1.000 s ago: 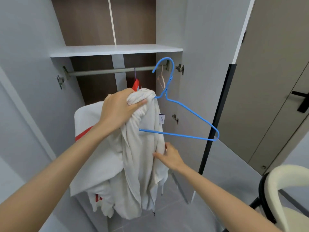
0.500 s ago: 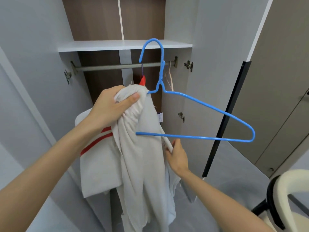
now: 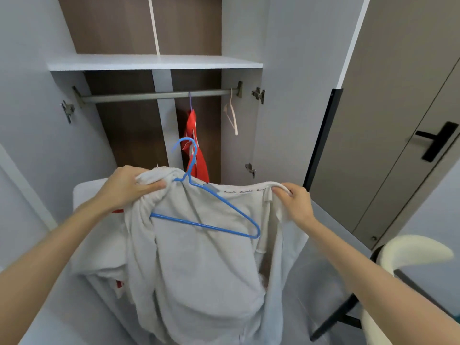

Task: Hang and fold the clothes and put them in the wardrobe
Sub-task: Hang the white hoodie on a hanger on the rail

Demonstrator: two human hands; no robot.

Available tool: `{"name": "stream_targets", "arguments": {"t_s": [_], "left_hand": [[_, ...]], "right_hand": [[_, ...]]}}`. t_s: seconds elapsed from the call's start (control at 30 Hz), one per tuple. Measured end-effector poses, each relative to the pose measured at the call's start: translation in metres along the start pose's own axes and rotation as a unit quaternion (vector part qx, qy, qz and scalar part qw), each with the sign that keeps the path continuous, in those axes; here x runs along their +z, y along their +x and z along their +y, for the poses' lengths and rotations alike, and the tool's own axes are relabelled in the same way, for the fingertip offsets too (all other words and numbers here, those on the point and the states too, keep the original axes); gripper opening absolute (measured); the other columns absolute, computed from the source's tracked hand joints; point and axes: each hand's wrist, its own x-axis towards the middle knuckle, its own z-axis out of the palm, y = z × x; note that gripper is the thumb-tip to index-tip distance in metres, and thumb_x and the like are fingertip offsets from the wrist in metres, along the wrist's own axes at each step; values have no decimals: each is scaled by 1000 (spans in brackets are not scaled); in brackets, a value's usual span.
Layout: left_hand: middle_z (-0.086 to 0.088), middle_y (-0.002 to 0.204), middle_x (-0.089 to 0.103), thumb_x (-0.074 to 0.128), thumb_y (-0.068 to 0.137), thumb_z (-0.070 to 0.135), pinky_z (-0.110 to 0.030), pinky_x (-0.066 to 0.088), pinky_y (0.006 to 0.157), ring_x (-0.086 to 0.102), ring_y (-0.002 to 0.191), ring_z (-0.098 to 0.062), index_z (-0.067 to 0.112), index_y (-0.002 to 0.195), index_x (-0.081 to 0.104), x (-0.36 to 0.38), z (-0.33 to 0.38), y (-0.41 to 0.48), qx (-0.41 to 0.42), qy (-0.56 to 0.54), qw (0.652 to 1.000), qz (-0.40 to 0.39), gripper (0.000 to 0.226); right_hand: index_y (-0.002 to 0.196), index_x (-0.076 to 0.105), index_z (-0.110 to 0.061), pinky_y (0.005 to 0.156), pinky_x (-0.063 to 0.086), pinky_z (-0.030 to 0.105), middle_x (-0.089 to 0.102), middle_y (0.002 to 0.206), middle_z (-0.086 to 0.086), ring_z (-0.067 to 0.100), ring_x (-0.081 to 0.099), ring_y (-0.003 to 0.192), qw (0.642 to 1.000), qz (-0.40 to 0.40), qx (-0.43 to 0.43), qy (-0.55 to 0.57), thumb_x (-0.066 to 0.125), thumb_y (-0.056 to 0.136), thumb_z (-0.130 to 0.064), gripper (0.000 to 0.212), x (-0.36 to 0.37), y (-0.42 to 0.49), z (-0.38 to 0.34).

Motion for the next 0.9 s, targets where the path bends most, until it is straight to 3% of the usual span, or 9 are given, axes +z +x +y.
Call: {"name": "stream_targets", "arguments": {"t_s": [0.13,0.23,0.37,0.47,0.53,0.67,0.73,0.8,0.9], "left_hand": [[16,63,59,53,76,75,-26,33,54,52,63,-12,35,60,58,33,12,-9,-10,96,995,25,43],[15,71,61,44,75,77,-26,33,57,53,69,-13,37,73,65,50,30,-14,-46,68,995,52,46],[13,69,66,51,74,76,-27,37,58,59,69,-12,34,72,68,61,48,-15,-90,-23,991,96,46],[12,63,64,54,72,78,-22,36,54,55,64,-2,29,65,65,57,61,-16,-94,-85,982,137,51],[11,61,62,55,71,78,-23,36,53,55,62,-5,26,63,64,48,63,-17,-89,-117,975,165,53],[8,61,61,51,69,78,-23,32,52,54,61,-11,23,62,62,37,59,-20,-85,-104,969,205,56],[9,63,63,53,64,84,-24,38,54,56,63,-12,25,65,65,37,60,-21,-79,-101,975,179,60],[10,71,69,55,59,85,-32,50,66,63,73,-12,27,72,70,40,59,-21,-89,-157,979,92,61],[3,82,74,60,56,80,-48,54,82,69,86,-19,18,82,74,47,52,-24,-79,-237,968,-2,68]], "right_hand": [[85,68,-20,69,44,25,66,79,-7,9,58,76,999,-16,-16,-40,59,88,-19,10,2,0,-42],[90,62,-17,73,46,31,64,85,-4,16,58,83,999,-4,41,36,58,88,-20,6,20,-9,-71],[89,43,-24,49,45,23,51,75,-2,6,53,55,959,-45,137,243,57,94,-23,14,41,-21,-90],[92,38,-23,44,52,27,52,81,4,11,58,56,960,-58,104,255,51,96,-8,19,31,-15,-95],[86,39,-20,43,52,31,52,74,3,14,56,55,969,3,81,232,47,96,-8,18,16,-7,-96],[59,30,-18,46,24,25,29,54,-1,4,25,40,964,161,98,186,42,90,-3,37,-10,14,-95],[63,35,-17,46,27,25,35,59,-1,4,32,47,972,139,105,155,43,92,-7,32,-9,17,-99],[87,45,-13,59,39,23,47,76,-2,9,46,66,978,100,130,126,44,96,-17,10,-1,14,-105],[103,41,-14,60,40,19,49,84,-6,8,49,76,984,69,102,129,43,97,-22,11,8,12,-123]]}}
